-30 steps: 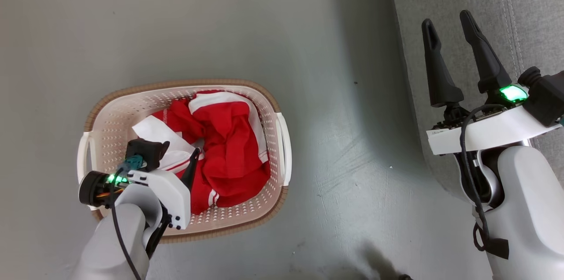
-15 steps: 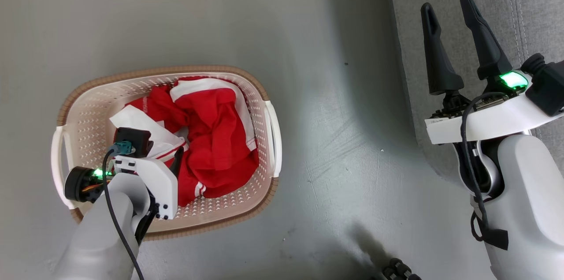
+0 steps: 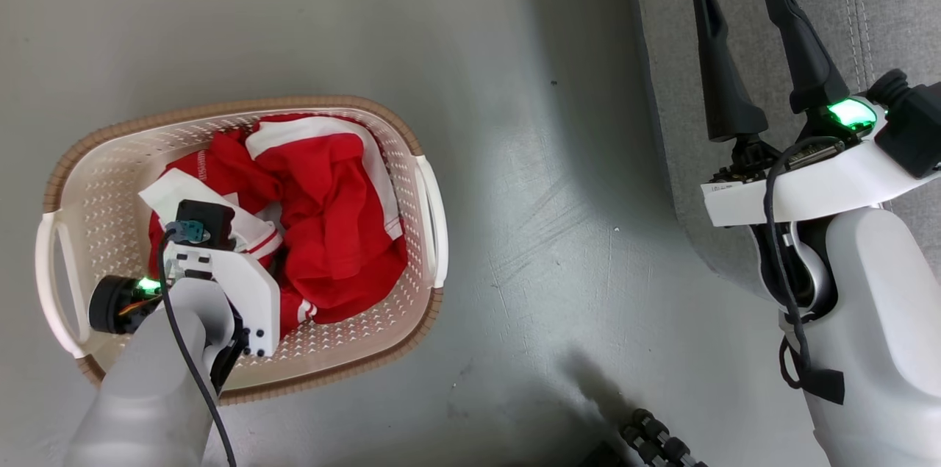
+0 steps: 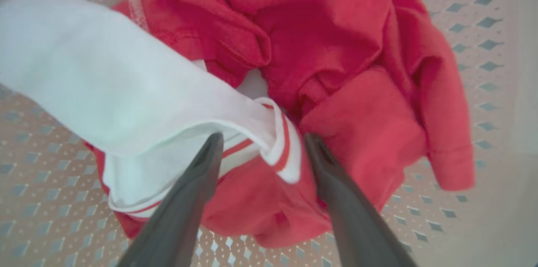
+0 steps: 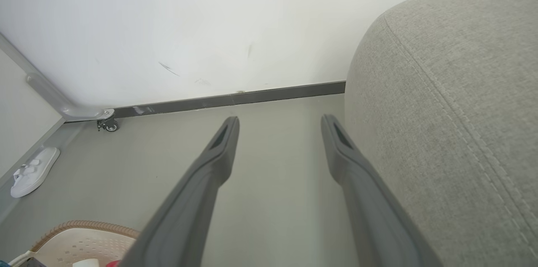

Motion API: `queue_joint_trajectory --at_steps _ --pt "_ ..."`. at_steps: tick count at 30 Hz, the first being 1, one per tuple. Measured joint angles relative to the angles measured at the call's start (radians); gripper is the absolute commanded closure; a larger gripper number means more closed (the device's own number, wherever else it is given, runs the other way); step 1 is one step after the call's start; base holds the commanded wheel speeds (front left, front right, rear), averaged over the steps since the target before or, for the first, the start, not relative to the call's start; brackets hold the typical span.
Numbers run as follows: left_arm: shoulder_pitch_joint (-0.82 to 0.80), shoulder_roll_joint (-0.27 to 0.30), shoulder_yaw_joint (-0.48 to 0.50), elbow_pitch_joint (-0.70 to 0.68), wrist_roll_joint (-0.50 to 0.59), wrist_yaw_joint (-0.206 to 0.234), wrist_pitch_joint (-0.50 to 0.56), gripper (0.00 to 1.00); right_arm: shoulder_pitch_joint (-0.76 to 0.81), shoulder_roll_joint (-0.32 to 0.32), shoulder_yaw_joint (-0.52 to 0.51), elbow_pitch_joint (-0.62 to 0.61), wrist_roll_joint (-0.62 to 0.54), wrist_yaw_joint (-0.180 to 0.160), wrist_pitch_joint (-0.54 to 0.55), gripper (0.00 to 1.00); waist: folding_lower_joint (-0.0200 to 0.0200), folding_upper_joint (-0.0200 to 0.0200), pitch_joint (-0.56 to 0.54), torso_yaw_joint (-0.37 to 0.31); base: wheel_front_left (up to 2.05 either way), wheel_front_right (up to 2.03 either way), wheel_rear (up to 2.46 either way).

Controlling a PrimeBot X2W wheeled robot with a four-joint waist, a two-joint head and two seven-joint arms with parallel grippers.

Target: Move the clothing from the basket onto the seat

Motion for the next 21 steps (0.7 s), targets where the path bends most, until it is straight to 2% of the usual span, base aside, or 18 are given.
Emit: queue_joint_trajectory --at_steps 6,7,9,10,11,12,21 --pt "-0.021 0.005 -0.002 0.04 0.0 0.0 0.026 0.0 0.0 0.003 0.008 0.001 0.002 0.0 0.0 0.0 0.0 0.0 0.015 -0.017 0.0 0.0 0.0" --pt "-0.023 0.005 -0.002 0.043 0.0 0.0 0.026 0.11 -0.001 0.003 0.009 0.001 0.005 0.0 0.0 0.0 0.0 0.0 0.017 -0.02 0.0 0.0 0.0" --pt "-0.024 0.003 -0.003 0.048 0.0 0.0 0.026 0.55 -0.001 0.004 0.009 0.002 0.006 0.0 0.0 0.0 0.0 -0.0001 0.02 -0.025 0.0 0.0 0.0" --pt "-0.027 0.002 -0.003 0.051 0.0 0.0 0.026 0.67 -0.001 0.004 0.009 0.003 0.006 0.0 0.0 0.0 0.0 0.0 0.02 -0.028 0.0 0.0 0.0" --pt "-0.03 0.002 -0.004 0.054 0.0 0.0 0.026 0.92 -0.001 0.004 0.009 0.004 0.006 0.0 0.0 0.0 0.0 0.0 0.02 -0.03 0.0 0.0 0.0" --pt "-0.034 0.002 -0.004 0.056 0.0 0.0 0.025 1.0 -0.001 0.005 0.009 0.005 0.006 0.0 0.0 0.0 0.0 0.0 0.02 -0.031 0.0 0.0 0.0" --pt "-0.043 -0.002 -0.006 0.073 -0.014 -0.001 0.005 1.0 -0.002 0.007 0.007 0.007 0.016 0.0 0.0 0.0 0.0 0.0 0.009 -0.027 0.0 0.0 0.0"
